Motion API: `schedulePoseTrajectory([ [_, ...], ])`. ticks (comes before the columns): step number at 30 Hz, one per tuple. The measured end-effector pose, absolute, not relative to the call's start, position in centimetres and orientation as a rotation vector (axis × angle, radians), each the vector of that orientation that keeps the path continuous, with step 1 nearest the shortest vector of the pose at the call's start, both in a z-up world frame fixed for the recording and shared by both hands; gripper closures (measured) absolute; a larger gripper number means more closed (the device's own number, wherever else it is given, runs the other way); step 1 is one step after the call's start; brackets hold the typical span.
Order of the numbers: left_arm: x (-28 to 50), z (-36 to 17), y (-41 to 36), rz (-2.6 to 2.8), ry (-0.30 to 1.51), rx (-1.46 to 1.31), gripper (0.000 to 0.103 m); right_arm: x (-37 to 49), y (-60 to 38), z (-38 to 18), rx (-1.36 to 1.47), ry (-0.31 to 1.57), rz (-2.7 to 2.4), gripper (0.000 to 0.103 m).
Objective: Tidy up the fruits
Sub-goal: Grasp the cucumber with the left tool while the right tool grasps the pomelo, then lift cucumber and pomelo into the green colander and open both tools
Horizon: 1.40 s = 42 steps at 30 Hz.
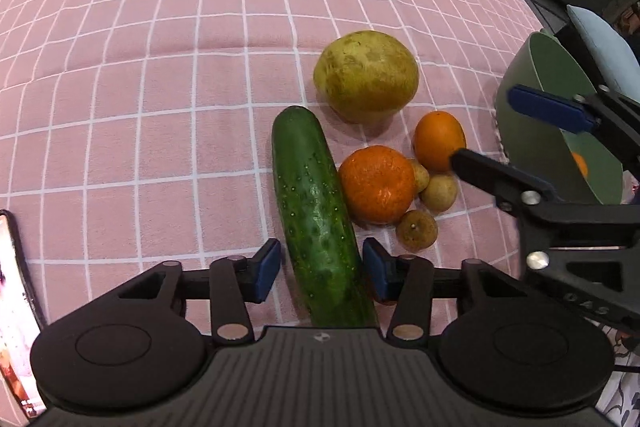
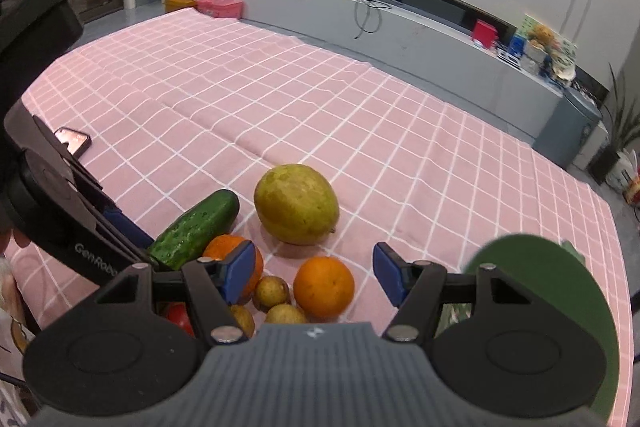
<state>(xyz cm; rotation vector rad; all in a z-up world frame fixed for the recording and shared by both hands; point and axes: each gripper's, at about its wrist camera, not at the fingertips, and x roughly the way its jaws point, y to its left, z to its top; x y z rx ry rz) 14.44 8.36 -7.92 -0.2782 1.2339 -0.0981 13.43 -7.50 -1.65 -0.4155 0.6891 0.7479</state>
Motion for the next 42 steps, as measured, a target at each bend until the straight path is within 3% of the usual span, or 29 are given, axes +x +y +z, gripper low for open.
schedulePoseTrajectory([
  [11, 14.4, -7.9, 9.3, -0.077, 1.203, -0.320, 0.060, 15.7, -5.4, -2.8, -0.458, 0.693, 0.798, 0.042],
  [19, 13.9, -7.5, 10.8, 0.026, 1.153, -0.264, 0.061, 17.4, -3.3, -3.7, -0.469, 0.713, 0.825, 0.040],
  [23, 13.8, -7.5, 11.1, 0.024, 1.156, -0.266, 0.060, 18.3, -2.5, -4.3, -0.465, 0.729, 0.824, 0.034],
  [42, 13.8, -8.1, 10.9, 0.038, 1.126, -0.297, 0.061, 19.2, -0.7, -5.7, -0.438, 0.785, 0.789, 0.037],
])
